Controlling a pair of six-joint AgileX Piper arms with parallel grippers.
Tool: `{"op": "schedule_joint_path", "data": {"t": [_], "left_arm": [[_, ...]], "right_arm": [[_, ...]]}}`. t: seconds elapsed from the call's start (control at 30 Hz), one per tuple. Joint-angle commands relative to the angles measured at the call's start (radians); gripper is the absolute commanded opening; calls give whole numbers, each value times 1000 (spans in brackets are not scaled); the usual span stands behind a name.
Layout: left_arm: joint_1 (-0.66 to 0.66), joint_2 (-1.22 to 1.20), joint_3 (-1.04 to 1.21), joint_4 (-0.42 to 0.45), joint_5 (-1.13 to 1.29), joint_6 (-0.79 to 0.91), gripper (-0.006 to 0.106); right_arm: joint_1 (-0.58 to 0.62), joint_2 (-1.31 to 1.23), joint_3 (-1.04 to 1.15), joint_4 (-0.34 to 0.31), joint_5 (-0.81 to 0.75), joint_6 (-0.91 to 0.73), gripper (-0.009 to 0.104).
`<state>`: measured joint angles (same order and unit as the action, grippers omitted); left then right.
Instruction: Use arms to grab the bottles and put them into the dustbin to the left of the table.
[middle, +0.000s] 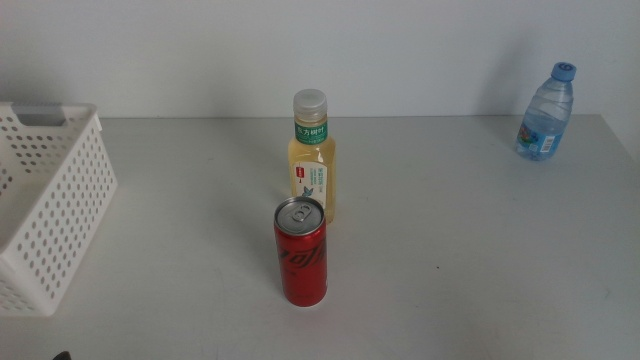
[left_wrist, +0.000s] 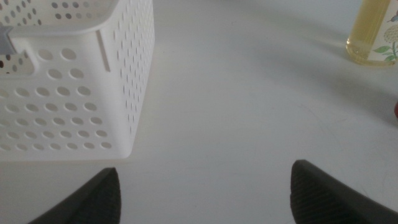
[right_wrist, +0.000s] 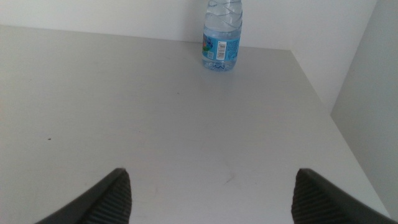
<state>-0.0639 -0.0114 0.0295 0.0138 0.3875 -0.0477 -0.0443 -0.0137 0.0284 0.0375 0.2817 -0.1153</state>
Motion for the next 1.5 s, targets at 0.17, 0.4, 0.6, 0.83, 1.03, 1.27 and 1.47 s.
{"op": "schedule_joint_path", "data": {"t": [0.17, 0.4, 0.6, 0.83, 1.03, 1.27, 1.47], "left_arm": [[-101, 118, 0, 0, -276, -10, 93], [-360, 471, 0, 0, -598, -11, 93], [-546, 809, 0, -14, -944, -10, 93], [-569, 1084, 3, -27, -1236, -10, 93], [-562, 1214, 3, -27, -1416, -6, 93], [-562, 1233, 3, -51, -1514, 72, 93], [-563, 1233, 3, -78, -1531, 71, 93]], "right_arm": [[-6, -21, -9, -9, -78, -7, 66], [-6, -21, -9, -9, -78, -7, 66], [-6, -21, -9, -9, -78, -7, 66], [-6, -21, -9, -9, -78, -7, 66], [-6, -21, -9, -9, -78, -7, 66], [-6, -21, -9, -9, -78, -7, 66], [-6, -21, -9, -9, -78, -7, 66]]}}
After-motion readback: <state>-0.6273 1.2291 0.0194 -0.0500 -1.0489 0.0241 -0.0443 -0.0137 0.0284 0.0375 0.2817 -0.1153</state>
